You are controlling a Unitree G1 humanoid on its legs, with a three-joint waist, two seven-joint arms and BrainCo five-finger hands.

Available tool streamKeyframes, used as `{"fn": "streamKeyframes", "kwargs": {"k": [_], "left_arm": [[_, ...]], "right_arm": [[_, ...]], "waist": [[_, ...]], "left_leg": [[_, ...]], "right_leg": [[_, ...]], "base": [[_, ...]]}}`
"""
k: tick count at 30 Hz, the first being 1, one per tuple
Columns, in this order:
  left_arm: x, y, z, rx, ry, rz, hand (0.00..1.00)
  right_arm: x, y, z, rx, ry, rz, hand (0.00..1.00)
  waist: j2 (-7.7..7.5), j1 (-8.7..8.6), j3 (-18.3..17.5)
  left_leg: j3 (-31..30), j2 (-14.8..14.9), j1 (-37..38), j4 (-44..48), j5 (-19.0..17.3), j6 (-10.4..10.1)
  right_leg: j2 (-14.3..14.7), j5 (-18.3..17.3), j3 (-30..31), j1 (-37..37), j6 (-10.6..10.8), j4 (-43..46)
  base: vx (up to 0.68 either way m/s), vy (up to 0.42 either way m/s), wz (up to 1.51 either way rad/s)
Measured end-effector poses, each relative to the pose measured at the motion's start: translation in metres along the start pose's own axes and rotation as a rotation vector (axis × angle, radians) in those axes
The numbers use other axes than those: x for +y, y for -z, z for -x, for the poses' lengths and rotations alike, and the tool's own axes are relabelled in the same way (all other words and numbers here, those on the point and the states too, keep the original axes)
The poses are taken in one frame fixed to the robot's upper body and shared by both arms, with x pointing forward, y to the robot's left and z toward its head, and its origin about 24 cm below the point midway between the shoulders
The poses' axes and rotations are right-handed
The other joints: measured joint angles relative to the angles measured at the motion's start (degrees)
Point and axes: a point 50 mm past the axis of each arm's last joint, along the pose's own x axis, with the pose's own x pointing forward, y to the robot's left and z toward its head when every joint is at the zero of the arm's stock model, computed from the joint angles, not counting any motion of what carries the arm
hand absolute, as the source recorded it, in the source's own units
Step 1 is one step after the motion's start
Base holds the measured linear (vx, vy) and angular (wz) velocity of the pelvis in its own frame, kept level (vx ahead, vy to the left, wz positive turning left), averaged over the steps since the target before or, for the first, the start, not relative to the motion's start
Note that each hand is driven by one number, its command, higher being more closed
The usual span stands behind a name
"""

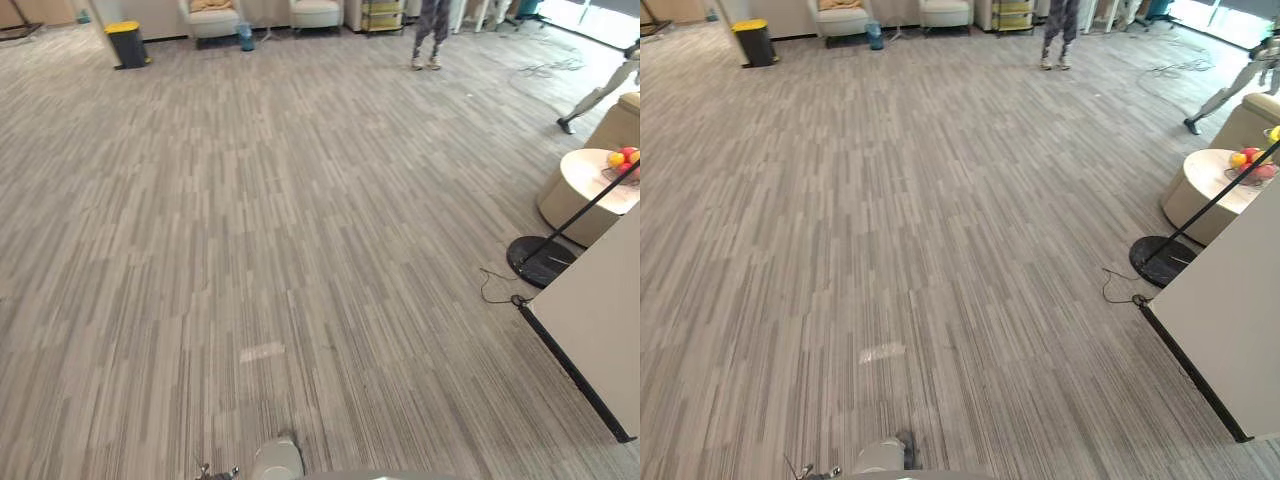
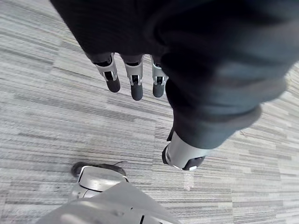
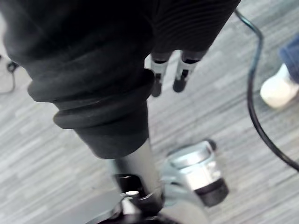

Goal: Organize washtable

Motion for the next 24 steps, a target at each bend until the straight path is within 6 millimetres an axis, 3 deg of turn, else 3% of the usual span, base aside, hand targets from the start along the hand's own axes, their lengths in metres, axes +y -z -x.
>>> {"fn": "streamKeyframes", "kwargs": {"k": [1,3,4,5,9,11,12,13,14,15,17,18,19,20,22,24], "left_arm": [[0.0,-0.001,0.0,-0.004,0.001,0.0,0.0],[-0.001,-0.001,-0.001,0.006,-0.001,0.014,0.0],[0.002,0.0,-0.002,0.014,-0.005,0.01,0.0],[0.003,0.003,-0.002,0.03,-0.008,0.007,0.0],[0.0,0.0,-0.002,0.023,0.001,0.011,0.0],[0.002,0.003,-0.002,0.038,-0.009,0.039,0.0],[0.003,0.004,-0.002,0.041,-0.009,0.042,0.0],[0.003,0.006,-0.002,0.045,-0.003,0.041,0.0],[0.002,0.007,-0.001,0.051,0.002,0.042,0.0],[-0.002,0.01,0.0,0.059,0.011,0.046,0.0],[-0.003,0.008,0.0,0.049,0.018,0.049,0.0],[-0.003,0.003,-0.001,0.033,0.023,0.05,0.0],[-0.004,0.002,0.0,0.027,0.029,0.052,0.0],[-0.007,0.005,0.001,0.035,0.039,0.049,0.0],[-0.009,0.005,0.001,0.035,0.047,0.036,0.0],[-0.013,0.002,0.001,0.02,0.058,0.024,0.0]], "right_arm": [[0.0,0.001,0.0,0.002,0.003,-0.002,0.0],[0.005,-0.006,-0.001,-0.026,-0.014,-0.009,0.0],[0.006,-0.014,-0.002,-0.052,-0.016,-0.011,0.0],[0.007,-0.015,-0.002,-0.059,-0.018,-0.01,0.0],[0.011,-0.019,-0.003,-0.071,-0.033,0.007,0.0],[0.015,-0.025,-0.004,-0.079,-0.05,0.012,0.0],[0.015,-0.023,-0.004,-0.072,-0.051,0.014,0.0],[0.015,-0.019,-0.004,-0.062,-0.051,0.02,0.0],[0.015,-0.015,-0.003,-0.051,-0.05,0.026,0.0],[0.012,-0.017,-0.004,-0.054,-0.048,0.043,0.0],[0.012,-0.018,-0.004,-0.059,-0.059,0.073,0.0],[0.01,-0.022,-0.005,-0.069,-0.059,0.077,0.0],[0.007,-0.023,-0.005,-0.073,-0.055,0.081,0.0],[0.004,-0.024,-0.006,-0.07,-0.054,0.093,0.0],[0.005,-0.026,-0.006,-0.073,-0.056,0.094,0.0],[0.004,-0.025,-0.006,-0.065,-0.054,0.099,0.0]], "waist": [[-0.43,0.21,-0.24],[-0.39,0.52,1.04],[0.17,0.23,2.18],[0.17,0.0,2.11],[0.5,-0.63,2.0],[0.67,-1.75,2.08],[0.65,-1.73,2.08],[0.54,-1.64,2.04],[1.09,-1.84,1.93],[1.9,-1.83,1.69],[1.47,-1.89,0.88],[2.21,-1.74,1.42],[2.15,-1.59,1.92],[3.14,-0.93,2.24],[3.07,-0.65,2.29],[2.96,0.35,2.22]], "left_leg": [[0.36,-0.37,0.38,0.46,-0.95,0.68],[2.49,-0.9,3.76,-0.11,-2.41,2.06],[3.78,-1.42,7.21,-1.26,-3.72,2.83],[5.62,-1.57,11.37,-2.68,-4.75,3.09],[7.59,-1.51,18.71,-9.16,-5.46,2.6],[7.88,-0.98,21.42,-11.02,-6.83,0.38],[7.78,-0.93,22.19,-11.03,-7.17,-0.18],[7.28,-0.91,24.44,-10.98,-8.06,-1.67],[5.93,-0.33,26.58,-10.63,-8.53,-2.47],[5.14,0.74,26.8,-9.81,-8.27,-2.87],[2.08,2.84,23.97,-2.0,-8.0,-3.33],[-1.58,5.34,16.29,14.12,-6.94,-2.29],[-3.42,6.82,12.94,21.11,-5.97,-1.43],[-5.96,8.92,5.34,35.44,-6.41,-1.86],[-6.53,8.33,3.27,35.69,-7.01,-2.82],[-4.13,7.94,2.74,28.43,-7.05,-2.85]], "right_leg": [[-0.17,0.33,0.69,-1.39,0.29,2.58],[0.93,2.33,1.87,-8.82,3.08,19.59],[1.45,2.83,1.98,-14.46,3.84,32.96],[2.27,1.53,0.87,-17.46,3.69,37.38],[5.29,0.16,-5.69,-22.72,2.42,25.72],[7.97,6.66,-5.64,-27.46,-0.23,10.5],[8.09,8.53,-5.54,-27.33,-0.42,8.83],[8.01,13.48,-5.6,-26.51,-1.2,6.62],[8.54,15.58,-6.55,-26.07,-2.02,9.66],[9.37,14.87,-7.28,-26.15,-2.63,11.28],[10.37,10.59,-7.7,-25.23,-3.73,13.22],[11.5,8.13,-8.58,-24.08,-4.85,14.24],[12.22,7.37,-8.8,-23.23,-5.3,14.21],[13.6,5.78,-9.67,-20.19,-6.94,13.94],[13.61,5.37,-9.97,-17.74,-7.08,12.67],[13.52,5.42,-9.13,-14.04,-7.1,9.53]], "base": [[0.52,0.376,-0.34],[0.35,0.275,-0.47],[0.32,0.25,-0.52],[0.31,0.225,-0.47],[0.36,0.138,-0.21],[0.59,-0.023,-0.07],[0.47,-0.1,0.11],[0.5,-0.166,0.19],[0.56,-0.232,0.18],[0.53,-0.29,0.17],[0.44,-0.299,0.17],[0.36,-0.275,0.18],[0.47,-0.326,0.08],[0.3,-0.191,-0.02],[0.22,-0.129,-0.01],[0.24,-0.074,-0.11]]}}
